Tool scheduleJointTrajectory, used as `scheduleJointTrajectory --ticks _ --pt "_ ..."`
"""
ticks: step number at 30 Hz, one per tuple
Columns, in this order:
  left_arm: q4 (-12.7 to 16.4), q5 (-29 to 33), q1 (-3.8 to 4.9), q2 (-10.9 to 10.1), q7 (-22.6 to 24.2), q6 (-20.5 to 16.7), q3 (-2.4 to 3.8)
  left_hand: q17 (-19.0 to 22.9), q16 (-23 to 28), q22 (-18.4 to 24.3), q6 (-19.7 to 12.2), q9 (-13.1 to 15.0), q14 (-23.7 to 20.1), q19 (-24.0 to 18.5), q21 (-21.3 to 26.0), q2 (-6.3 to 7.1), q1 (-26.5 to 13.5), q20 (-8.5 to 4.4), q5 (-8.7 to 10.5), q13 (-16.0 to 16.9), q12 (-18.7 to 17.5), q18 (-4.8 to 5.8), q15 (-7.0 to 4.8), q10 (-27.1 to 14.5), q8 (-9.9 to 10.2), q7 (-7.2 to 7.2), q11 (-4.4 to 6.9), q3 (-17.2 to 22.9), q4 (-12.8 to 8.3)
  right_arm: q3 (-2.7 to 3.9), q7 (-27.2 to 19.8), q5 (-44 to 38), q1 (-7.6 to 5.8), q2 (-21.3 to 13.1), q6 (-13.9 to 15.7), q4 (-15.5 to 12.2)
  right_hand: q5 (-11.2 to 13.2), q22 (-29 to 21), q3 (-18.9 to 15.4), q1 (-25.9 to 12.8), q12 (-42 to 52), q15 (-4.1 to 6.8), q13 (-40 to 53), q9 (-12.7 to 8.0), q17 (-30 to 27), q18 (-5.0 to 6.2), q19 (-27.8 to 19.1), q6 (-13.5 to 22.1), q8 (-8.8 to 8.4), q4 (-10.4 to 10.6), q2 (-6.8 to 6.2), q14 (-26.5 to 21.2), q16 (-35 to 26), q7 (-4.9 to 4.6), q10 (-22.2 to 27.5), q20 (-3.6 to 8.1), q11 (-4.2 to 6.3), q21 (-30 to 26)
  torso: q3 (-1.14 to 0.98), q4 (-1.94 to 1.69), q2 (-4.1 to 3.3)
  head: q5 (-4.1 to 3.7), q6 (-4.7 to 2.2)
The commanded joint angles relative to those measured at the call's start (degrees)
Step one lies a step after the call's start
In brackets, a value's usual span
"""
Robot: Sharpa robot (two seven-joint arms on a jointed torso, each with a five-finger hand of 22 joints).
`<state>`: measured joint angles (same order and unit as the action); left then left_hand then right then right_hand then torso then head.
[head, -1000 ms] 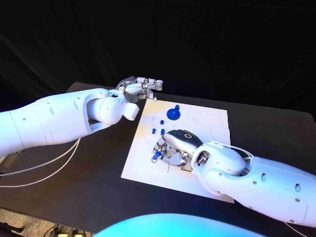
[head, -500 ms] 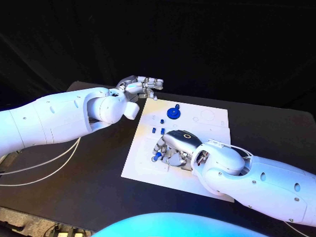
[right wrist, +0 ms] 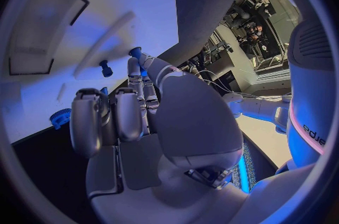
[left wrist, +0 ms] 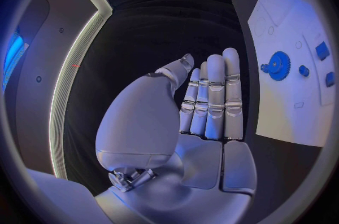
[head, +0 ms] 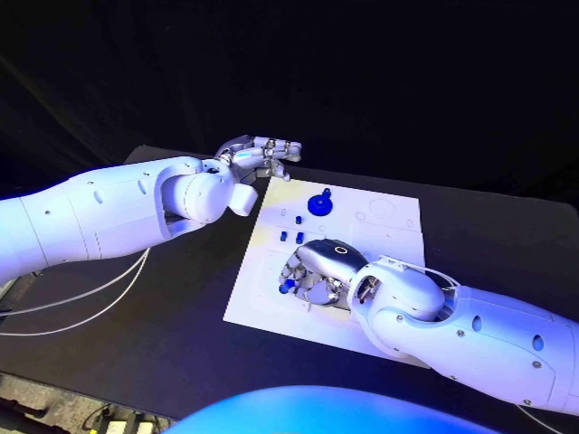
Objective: Assemble the parts on the task board
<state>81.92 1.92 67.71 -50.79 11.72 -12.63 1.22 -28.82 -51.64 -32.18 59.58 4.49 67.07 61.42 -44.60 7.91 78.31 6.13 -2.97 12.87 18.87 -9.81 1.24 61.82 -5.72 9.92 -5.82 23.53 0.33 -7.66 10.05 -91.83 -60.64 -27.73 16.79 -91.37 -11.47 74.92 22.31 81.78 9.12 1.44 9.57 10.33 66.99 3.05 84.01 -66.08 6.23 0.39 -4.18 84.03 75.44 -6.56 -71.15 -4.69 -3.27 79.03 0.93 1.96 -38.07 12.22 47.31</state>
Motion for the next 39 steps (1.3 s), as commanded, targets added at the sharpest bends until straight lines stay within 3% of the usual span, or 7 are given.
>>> scheduleJointTrajectory --ticks 1,8,15,25,39 --pt "0.12 0.12 0.08 0.13 0.41 0.91 0.05 0.05 0.35 0.05 -0.36 -0.06 -0.35 0.31 0.33 -0.22 -0.2 0.27 0.04 0.03 0.15 -0.73 0.09 -0.54 -0.39 0.12 0.06 -0.23 -0.02 -0.03 0.08 -0.54 0.14 0.06 -1.02 -0.09 -0.38 11.07 0.28 -0.12 -0.38 0.08 -0.02 0.41 -0.04 -0.65 1.29 -0.62 0.36 -0.06 0.35 1.82 0.14 -0.34 -0.09 0.19 0.36 -0.26 0.01 0.04 0.06 0.09 0.06" --pt "0.1 0.12 0.08 0.15 0.29 1.01 0.05 0.05 0.35 0.05 -0.36 -0.06 -0.35 0.31 0.33 -0.22 -0.2 0.27 0.04 0.03 0.15 -0.73 0.09 -0.54 -0.39 0.12 0.06 -0.23 -0.02 -0.04 0.03 -0.6 0.24 -0.05 -0.6 -0.45 -0.45 11.08 0.32 -0.16 -0.4 0.09 -0.01 0.45 -0.02 -0.65 1.29 -0.66 0.38 -0.11 0.31 1.82 0.15 -0.31 -0.14 0.18 0.39 -0.26 0.0 -0.02 0.03 0.25 0.09" --pt "0.15 0.12 0.08 0.13 0.26 1.01 0.05 0.05 0.35 0.05 -0.36 -0.06 -0.35 0.31 0.33 -0.22 -0.2 0.27 0.04 0.03 0.15 -0.73 0.09 -0.54 -0.39 0.12 0.06 -0.23 -0.02 -0.04 1.29 -0.93 0.28 0.24 -2.09 -0.07 -0.42 10.98 0.34 -0.77 -0.78 0.01 -0.06 0.48 -0.29 -0.57 1.11 -0.29 0.17 -0.06 0.06 1.75 -0.01 -0.43 0.14 0.14 0.26 -0.66 0.05 0.03 0.03 0.27 0.08" --pt "0.46 0.12 0.1 0.13 0.2 0.99 0.05 0.05 0.35 0.05 -0.36 -0.06 -0.35 0.31 0.33 -0.22 -0.2 0.27 0.04 0.03 0.15 -0.73 0.09 -0.54 -0.39 0.12 0.06 -0.23 -0.02 -0.13 2.89 -1.3 0.3 1.32 -3.06 1.43 -1.47 10.56 0.08 -3.87 -3.3 -1.34 -0.8 -0.58 -0.99 -0.29 0.38 4.68 -2.65 0.97 -1.66 1.52 -0.43 -2.14 4.09 -0.82 -1.46 -2.34 0.04 -0.04 0.02 0.17 0.21" --pt "0.5 0.12 0.11 0.15 0.11 0.98 0.05 0.08 0.37 0.08 -0.39 -0.07 -0.35 0.32 0.38 -0.25 -0.21 0.28 0.04 0.02 0.2 -0.73 0.1 -0.59 -0.42 0.13 0.05 -0.26 0.0 -0.2 3.74 -2.05 0.69 0.91 0.92 0.37 -0.97 10.64 -1.28 -5.71 -2.78 -1.07 -0.61 -1.19 -1.0 -0.22 0.44 7.09 -2.66 1.62 -3.32 1.49 -0.35 -1.09 4.22 -1.0 -0.92 -2.37 -0.02 0.06 0.06 0.26 0.24"
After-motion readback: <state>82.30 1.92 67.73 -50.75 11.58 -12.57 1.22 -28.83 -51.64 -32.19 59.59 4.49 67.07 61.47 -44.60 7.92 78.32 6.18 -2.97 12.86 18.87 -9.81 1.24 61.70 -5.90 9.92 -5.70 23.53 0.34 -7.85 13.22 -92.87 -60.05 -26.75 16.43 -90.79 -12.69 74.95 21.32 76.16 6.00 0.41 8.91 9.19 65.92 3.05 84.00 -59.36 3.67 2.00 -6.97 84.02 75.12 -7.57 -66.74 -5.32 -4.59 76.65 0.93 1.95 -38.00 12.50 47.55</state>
